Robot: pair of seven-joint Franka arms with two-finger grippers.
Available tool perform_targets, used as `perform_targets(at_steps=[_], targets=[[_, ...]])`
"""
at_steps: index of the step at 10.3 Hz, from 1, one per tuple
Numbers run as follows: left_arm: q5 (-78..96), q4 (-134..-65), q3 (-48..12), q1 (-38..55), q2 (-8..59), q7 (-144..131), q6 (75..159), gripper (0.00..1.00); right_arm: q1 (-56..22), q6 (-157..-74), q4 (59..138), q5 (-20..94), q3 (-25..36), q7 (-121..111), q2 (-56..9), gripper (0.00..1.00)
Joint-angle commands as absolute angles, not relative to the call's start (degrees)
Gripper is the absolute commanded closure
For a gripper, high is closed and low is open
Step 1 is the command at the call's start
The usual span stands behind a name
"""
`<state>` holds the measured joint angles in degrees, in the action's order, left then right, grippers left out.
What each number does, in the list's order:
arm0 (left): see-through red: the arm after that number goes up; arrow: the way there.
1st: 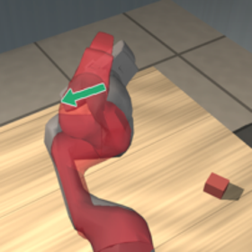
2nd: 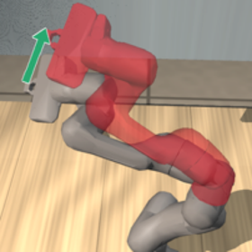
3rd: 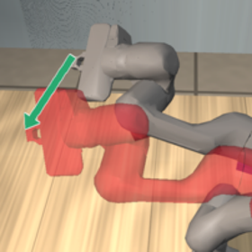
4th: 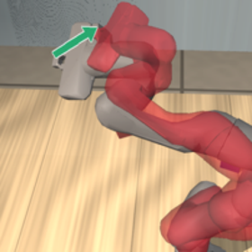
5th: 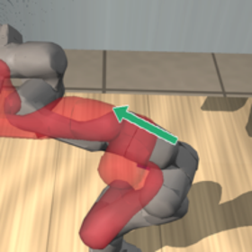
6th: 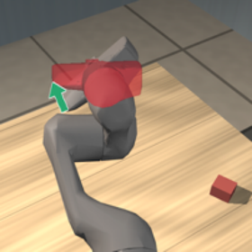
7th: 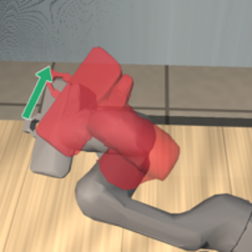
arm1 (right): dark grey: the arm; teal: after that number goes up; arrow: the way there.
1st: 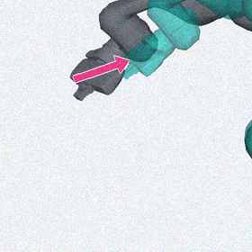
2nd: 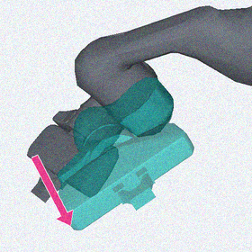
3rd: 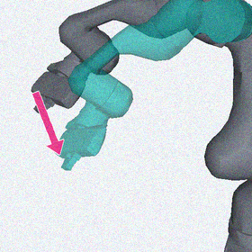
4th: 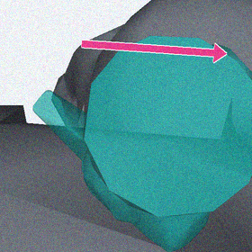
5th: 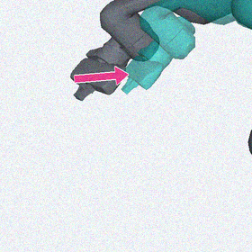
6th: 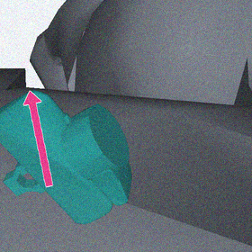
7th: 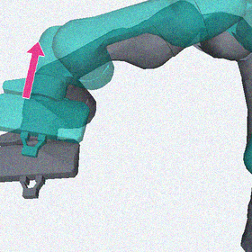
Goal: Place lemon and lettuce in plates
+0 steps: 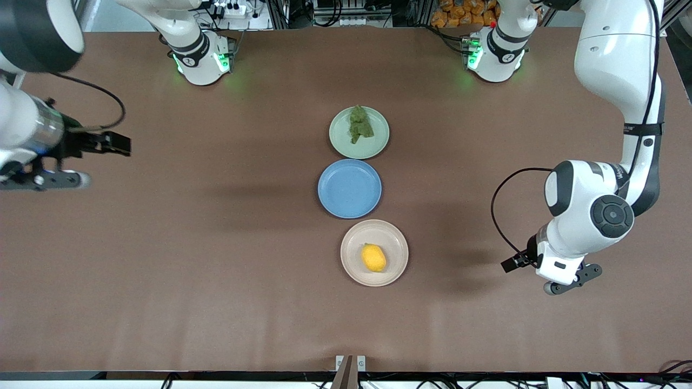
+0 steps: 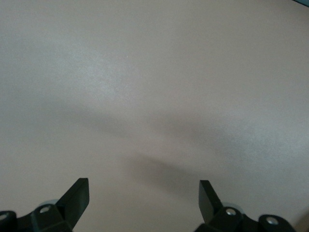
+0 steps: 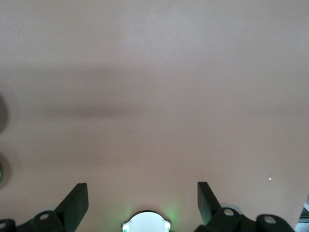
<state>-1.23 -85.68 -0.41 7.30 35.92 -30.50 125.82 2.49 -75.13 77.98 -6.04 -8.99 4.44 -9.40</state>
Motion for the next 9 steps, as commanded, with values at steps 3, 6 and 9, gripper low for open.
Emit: perform_targets(at_steps=[3, 6, 9], targets=[[-1.85, -89.11, -1.14, 6.42, 32.35, -30.76, 124.28, 0.0, -0.44, -76.55, 80.07, 1.52, 2.68, 4.13, -5.45, 0.0], [-1.85, -101.39, -1.32, 5.02, 22.62, -30.68, 123.84, 0.0, -2.02, -77.26, 80.24, 2.47, 5.71, 2.9, -5.54, 0.0], [-1.76, -114.92, -1.76, 3.52, 9.54, -29.53, 123.66, 0.0, -2.99, -79.35, 80.16, 2.02, 5.89, 2.9, -5.97, 0.0]])
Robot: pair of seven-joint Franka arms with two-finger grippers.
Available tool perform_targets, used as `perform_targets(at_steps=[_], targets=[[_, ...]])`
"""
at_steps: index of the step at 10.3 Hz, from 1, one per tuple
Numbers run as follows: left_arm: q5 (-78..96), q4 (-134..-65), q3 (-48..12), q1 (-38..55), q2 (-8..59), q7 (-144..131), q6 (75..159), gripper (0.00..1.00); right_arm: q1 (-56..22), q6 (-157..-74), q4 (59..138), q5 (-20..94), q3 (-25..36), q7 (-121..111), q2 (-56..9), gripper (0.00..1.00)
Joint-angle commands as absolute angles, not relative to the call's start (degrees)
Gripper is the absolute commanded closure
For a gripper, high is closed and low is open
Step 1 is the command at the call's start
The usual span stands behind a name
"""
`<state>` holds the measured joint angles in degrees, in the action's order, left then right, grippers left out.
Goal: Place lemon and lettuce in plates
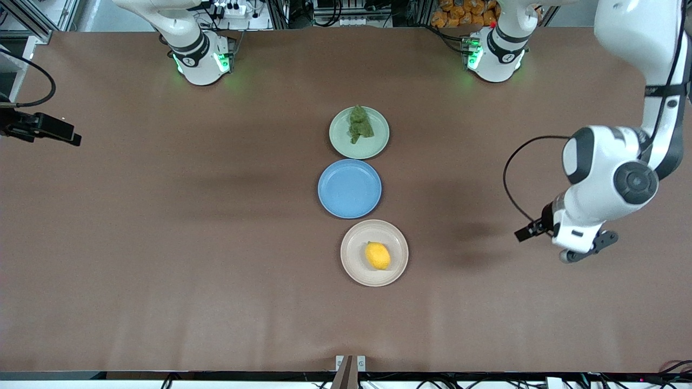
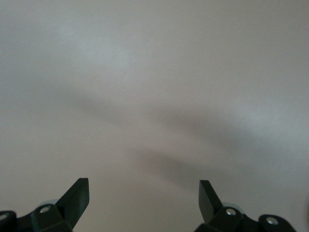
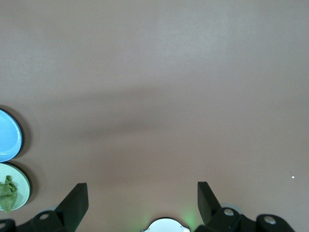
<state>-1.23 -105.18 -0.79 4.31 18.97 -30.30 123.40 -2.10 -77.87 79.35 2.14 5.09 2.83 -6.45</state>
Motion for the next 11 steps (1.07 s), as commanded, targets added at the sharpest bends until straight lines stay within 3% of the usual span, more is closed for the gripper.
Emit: perform_targets(at_steps=[1, 6, 9, 11], targets=[[-1.76, -116.96, -1.84, 3.43, 6.62, -29.36, 123.49, 0.0, -2.9, -79.37, 80.16, 2.02, 5.8, 2.9, -6.06, 0.0], [-2.11, -115.15, -6.24, 0.53, 2.21, -28.83, 122.43, 0.0, -2.99, -79.19, 80.07, 2.02, 5.71, 2.2, -6.42, 0.0], [-2.38, -108.05, -6.24, 0.7, 1.23, -12.17, 120.87, 0.0, -2.9, -79.19, 80.07, 2.02, 5.71, 2.2, -6.5, 0.0], [-1.76, -102.59, -6.33, 1.14, 0.62, -11.69, 113.94, 0.0, -2.81, -79.01, 80.07, 2.02, 5.71, 2.2, -6.5, 0.0]])
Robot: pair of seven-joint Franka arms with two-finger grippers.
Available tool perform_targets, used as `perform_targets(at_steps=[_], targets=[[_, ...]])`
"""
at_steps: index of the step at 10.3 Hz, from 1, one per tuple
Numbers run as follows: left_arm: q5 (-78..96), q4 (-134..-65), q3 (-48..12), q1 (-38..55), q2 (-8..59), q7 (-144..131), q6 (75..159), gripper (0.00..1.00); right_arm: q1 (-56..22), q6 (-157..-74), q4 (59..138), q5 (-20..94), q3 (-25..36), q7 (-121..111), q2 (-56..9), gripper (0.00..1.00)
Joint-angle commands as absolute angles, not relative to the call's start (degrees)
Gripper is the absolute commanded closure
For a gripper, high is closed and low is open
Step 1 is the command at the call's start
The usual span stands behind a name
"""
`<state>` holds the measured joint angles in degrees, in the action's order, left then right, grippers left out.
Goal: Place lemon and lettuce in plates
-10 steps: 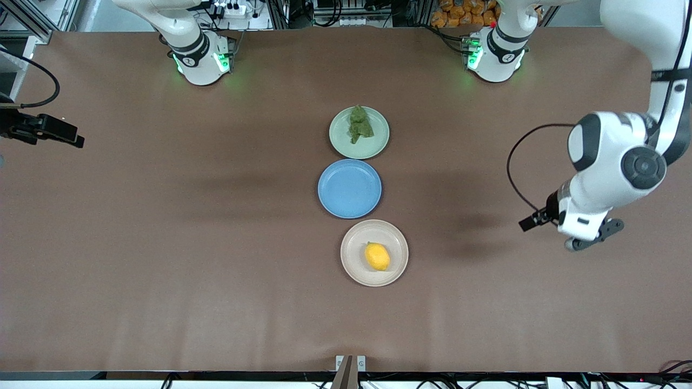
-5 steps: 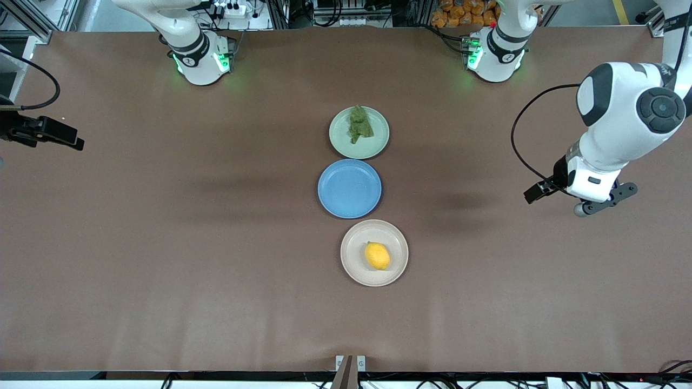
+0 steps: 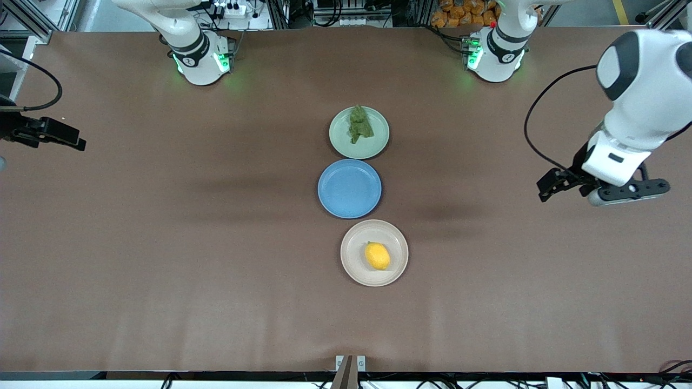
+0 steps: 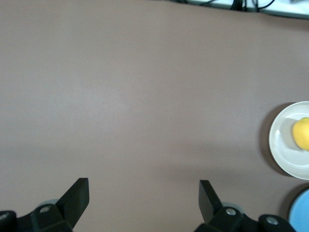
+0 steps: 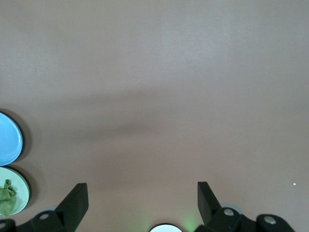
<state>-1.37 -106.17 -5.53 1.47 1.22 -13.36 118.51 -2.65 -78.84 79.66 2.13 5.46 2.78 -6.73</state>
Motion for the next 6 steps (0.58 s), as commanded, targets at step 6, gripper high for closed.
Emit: perform_targets(at_steps=[6], targets=[[-1.14, -90.82, -6.5, 1.93, -0.97, -11.16, 95.66, 0.0, -2.81, -78.92, 80.07, 2.02, 5.71, 2.2, -6.5, 0.0]])
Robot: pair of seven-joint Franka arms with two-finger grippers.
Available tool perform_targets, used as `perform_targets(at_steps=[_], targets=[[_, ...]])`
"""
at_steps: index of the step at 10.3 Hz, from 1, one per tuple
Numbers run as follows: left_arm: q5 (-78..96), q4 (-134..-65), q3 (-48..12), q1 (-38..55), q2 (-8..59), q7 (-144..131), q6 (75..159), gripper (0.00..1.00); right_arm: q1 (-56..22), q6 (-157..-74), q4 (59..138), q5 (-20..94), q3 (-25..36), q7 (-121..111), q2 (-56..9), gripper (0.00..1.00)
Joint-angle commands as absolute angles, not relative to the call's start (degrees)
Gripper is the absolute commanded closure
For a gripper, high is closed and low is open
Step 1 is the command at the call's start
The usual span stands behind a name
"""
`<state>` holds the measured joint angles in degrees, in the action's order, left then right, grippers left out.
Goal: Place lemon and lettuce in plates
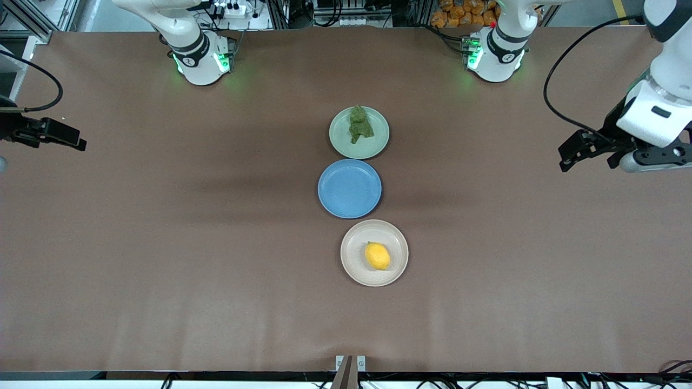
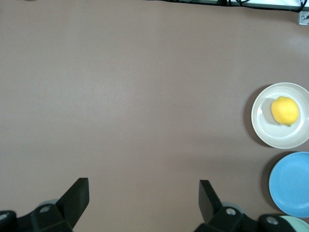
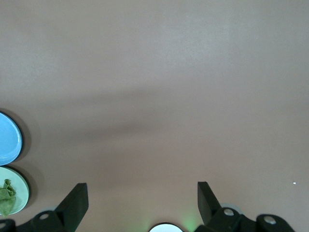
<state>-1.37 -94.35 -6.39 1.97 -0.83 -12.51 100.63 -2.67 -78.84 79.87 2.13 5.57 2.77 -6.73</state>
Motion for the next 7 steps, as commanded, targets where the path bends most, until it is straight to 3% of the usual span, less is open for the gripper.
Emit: perform_targets(at_steps=[1, 7], targets=[[-0.97, -89.49, -6.59, 1.67, -0.88, -10.29, 93.36, 0.0, -2.73, -78.84, 80.07, 2.02, 5.71, 2.2, -6.5, 0.0], [-1.14, -89.38, -10.2, 1.49, -0.53, -9.93, 90.88, 0.0, -2.64, -78.75, 80.07, 2.02, 5.71, 2.2, -6.5, 0.0]])
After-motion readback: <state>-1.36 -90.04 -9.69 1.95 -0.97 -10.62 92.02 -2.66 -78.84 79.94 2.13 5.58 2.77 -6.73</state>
